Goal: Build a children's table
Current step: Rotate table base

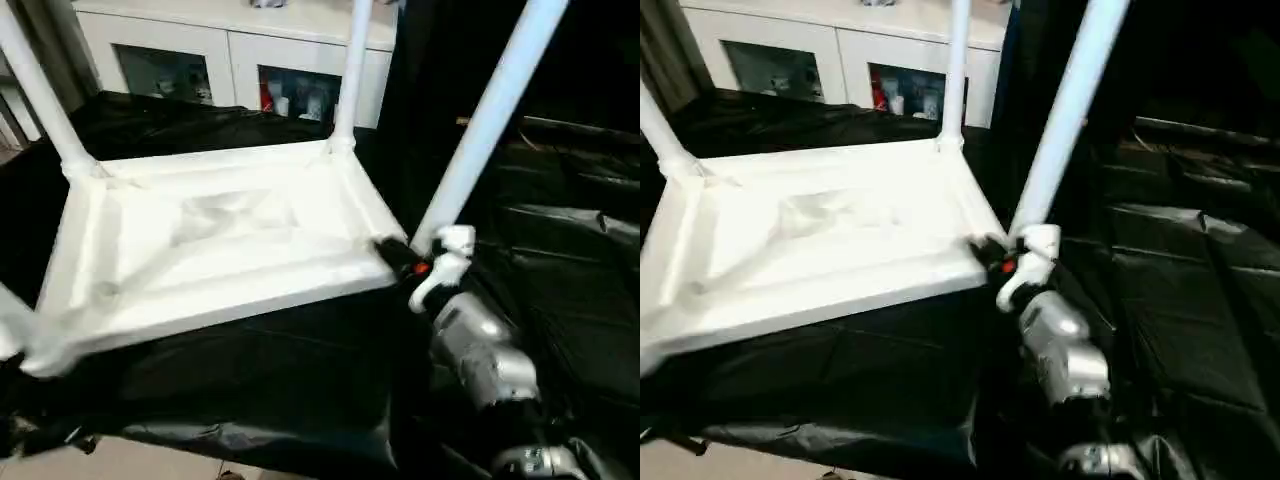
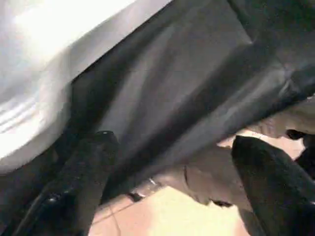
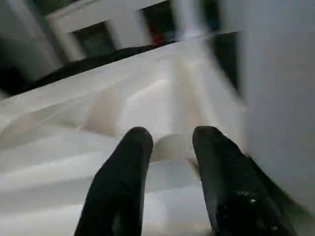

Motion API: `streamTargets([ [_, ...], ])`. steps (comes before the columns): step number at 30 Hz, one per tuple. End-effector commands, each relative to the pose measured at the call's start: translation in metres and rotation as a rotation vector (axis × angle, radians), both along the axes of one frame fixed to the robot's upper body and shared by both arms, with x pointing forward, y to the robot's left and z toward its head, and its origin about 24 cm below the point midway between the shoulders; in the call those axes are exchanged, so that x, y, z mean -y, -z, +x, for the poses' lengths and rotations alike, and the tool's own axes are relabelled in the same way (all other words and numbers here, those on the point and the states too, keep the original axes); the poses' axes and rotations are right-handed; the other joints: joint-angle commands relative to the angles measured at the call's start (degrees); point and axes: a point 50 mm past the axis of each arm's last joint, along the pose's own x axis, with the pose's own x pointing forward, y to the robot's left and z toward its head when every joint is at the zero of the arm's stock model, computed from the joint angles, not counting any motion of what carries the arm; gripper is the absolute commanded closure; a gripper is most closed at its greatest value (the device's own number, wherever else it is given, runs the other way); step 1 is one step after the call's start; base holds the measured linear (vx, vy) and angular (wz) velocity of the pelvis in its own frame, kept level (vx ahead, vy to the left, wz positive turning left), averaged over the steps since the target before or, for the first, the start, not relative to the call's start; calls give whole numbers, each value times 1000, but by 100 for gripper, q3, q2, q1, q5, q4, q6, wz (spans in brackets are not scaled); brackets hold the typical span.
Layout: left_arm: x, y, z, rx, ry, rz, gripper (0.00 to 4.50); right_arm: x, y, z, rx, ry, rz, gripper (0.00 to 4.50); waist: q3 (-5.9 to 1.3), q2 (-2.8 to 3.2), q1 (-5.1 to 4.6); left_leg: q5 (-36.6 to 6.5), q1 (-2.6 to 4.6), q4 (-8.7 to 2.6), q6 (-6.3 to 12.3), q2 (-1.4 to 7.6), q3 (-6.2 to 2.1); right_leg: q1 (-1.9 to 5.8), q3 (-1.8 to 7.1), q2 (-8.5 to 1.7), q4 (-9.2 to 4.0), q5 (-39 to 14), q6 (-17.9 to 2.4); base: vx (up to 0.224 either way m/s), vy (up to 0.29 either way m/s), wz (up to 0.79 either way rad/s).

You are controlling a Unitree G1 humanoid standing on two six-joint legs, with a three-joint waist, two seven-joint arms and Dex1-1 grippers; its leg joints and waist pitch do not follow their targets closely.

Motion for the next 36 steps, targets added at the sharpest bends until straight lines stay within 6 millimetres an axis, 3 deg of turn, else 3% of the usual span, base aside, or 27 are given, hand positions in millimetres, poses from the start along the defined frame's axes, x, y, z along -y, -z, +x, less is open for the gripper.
streamTargets([
  [1, -6, -4, -7, -8, -20, -10, 0, 34, 0, 5, -5, 189, -34, 326, -221, 149, -22, -2145, 236, -489, -194, 63, -8, 44, 87, -31, -352, -1140, -1078, 0, 0, 0],
  [5, -12, -4, -17, -13, -60, -3, 0, 60, -4, 9, -4, 315, -64, 363, -209, 127, -14, -2315, 226, -492, -212, 59, -29, 55, 99, -38, -380, -1404, -955, 0, 0, 0],
  [7, -13, -4, -17, -3, -63, 0, 0, 65, -5, 10, -4, 333, -74, 373, -211, 78, -11, -2310, 226, -477, -179, 52, -22, 57, 99, -30, -391, -1450, -893, 0, 0, 0],
  [8, -13, -5, -18, 5, -64, 3, 0, 68, -6, 10, -4, 343, -80, 373, -215, 84, -8, -2250, 204, -473, -148, 46, -33, 79, 104, -43, -385, -1438, -873, 0, 0, 0],
  [9, -13, -11, -7, 123, -85, 1, 0, 77, -7, 11, -5, 358, -103, 395, -214, 68, -12, -2243, 198, -472, -134, 46, -32, 79, 100, -42, -390, -1451, -870, 0, 0, 0],
  [10, -13, -11, -7, 123, -85, 1, 0, 77, -7, 11, -5, 358, -103, 407, -210, 44, -25, -2241, 187, -472, -131, 41, -33, 90, 94, -33, -384, -1470, -876, 0, 0, 0],
  [11, -11, -16, 1, 193, -90, -9, 0, 78, -7, 11, -13, 344, -130, 407, -211, 56, -16, -2307, 216, -468, -143, 39, -31, 72, 94, -33, -398, -1547, -879, 0, 0, 0],
  [12, -3, -24, 13, 286, -82, -52, 0, 75, -3, 10, -27, 268, -203, 407, -211, 45, -32, -2316, 192, -464, -164, 32, -42, 98, 85, -35, -376, -1573, -904, 0, 0, 0],
  [14, 5, -29, 20, 333, -65, -83, 0, 71, 0, 8, -38, 208, -258, 407, -228, 35, -33, -2239, 202, -451, -159, 42, -38, 105, 78, -32, -358, -1447, -964, 0, 0, 0],
  [16, 14, -33, 26, 360, -33, -122, 0, 64, 2, 3, -25, 112, -312, 407, -222, -25, -52, -2178, 179, -439, -115, 35, -23, 116, 82, -27, -354, -1444, -964, 0, 0, 0],
  [17, 22, -36, 30, 382, -5, -148, 0, 57, 4, -3, -12, 30, -345, 407, -227, -16, -30, -2221, 193, -436, -106, 45, -30, 114, 83, -31, -368, -1522, -943, 0, 0, 0],
  [22, 49, -43, 44, 440, 67, -259, 0, 54, 15, -21, -44, -92, -400, 372, -231, 0, -33, -2187, 192, -443, -106, 45, -38, 118, 77, 1, -346, -1389, -992, 0, 0, 0],
  [23, 53, -44, 47, 448, 79, -275, 0, 54, 16, -23, -53, -99, -398, 363, -233, -11, -20, -2226, 219, -434, -116, 52, -26, 99, 80, 2, -354, -1360, -1016, 0, 0, 0],
  [24, 56, -44, 48, 451, 86, -286, 0, 55, 17, -24, -59, -102, -398, 351, -233, -16, -26, -2209, 186, -445, -123, 46, -41, 126, 76, -5, -341, -1372, -1015, 0, 0, 0],
  [26, 66, -43, 55, 461, 109, -304, 0, 56, 20, -28, -72, -118, -416, 333, -237, -27, -40, -2224, 188, -435, -142, 35, -35, 124, 76, 0, -353, -1474, -959, 0, 0, 0],
  [27, 77, -40, 63, 470, 136, -308, 0, 54, 22, -31, -79, -151, -434, 330, -235, 3, -42, -2188, 198, -430, -148, 38, -31, 119, 83, -3, -369, -1447, -950, 0, 0, 0],
  [29, 81, -40, 66, 475, 145, -317, 0, 53, 22, -32, -82, -159, -441, 325, -242, -14, -38, -2146, 189, -420, -146, 32, -29, 133, 83, -4, -362, -1428, -949, 0, 0, 0],
  [30, 87, -40, 70, 479, 155, -332, 0, 52, 23, -33, -85, -172, -452, 293, -247, -7, -29, -2128, 192, -417, -150, 31, -30, 133, 83, -10, -360, -1449, -944, 0, 0, 0],
  [34, 115, -39, 88, 497, 243, -381, 0, 47, 23, -34, -88, -201, -465, 278, -241, -24, -18, -2190, 207, -407, -196, 32, -29, 110, 87, -13, -376, -1688, -887, 0, 0, 0],
  [36, 119, -40, 90, 500, 257, -387, 0, 46, 23, -33, -89, -207, -471, 264, -245, -36, -20, -2136, 180, -410, -212, 25, -38, 132, 85, -13, -364, -1661, -866, 0, 0, 0],
])
